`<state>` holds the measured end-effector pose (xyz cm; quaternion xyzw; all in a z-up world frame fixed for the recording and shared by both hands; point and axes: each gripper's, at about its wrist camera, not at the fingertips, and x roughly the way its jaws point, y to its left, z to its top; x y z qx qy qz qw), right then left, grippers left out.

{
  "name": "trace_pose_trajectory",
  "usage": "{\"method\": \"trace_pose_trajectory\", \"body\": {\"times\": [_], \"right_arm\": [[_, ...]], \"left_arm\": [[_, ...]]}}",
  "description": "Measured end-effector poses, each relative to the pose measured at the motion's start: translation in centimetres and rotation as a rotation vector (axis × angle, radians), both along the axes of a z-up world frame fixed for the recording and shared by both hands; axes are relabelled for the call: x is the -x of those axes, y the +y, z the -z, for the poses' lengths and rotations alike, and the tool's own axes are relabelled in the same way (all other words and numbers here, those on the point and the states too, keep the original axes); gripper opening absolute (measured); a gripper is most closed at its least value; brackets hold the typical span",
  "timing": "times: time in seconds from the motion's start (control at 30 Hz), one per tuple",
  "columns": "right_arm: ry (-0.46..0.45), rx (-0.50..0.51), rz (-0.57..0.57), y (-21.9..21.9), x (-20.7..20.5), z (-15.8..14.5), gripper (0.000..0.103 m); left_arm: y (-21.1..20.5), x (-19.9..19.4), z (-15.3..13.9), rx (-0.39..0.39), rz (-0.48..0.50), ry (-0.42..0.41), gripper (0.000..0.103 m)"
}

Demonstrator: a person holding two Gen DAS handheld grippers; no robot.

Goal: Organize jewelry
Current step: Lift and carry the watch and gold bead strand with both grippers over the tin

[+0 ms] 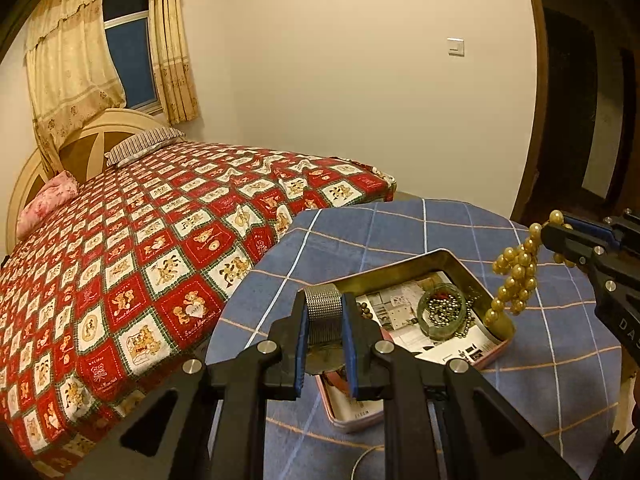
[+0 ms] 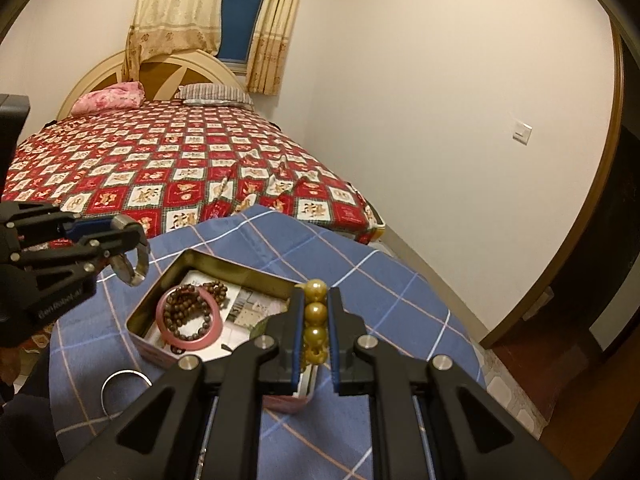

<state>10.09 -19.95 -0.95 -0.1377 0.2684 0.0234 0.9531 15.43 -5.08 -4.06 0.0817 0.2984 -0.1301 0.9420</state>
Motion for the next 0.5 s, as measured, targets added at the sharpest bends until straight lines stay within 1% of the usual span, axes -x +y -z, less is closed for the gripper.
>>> {"method": "trace_pose_trajectory", "body": {"times": [0.5], "right_arm": [[0.027, 0.017, 0.006, 0.8, -3.4, 1.4, 0.012]], "left_arm": [[-1.4, -3.2, 1.6, -0.03, -0.011, 0.034, 0.015]]}}
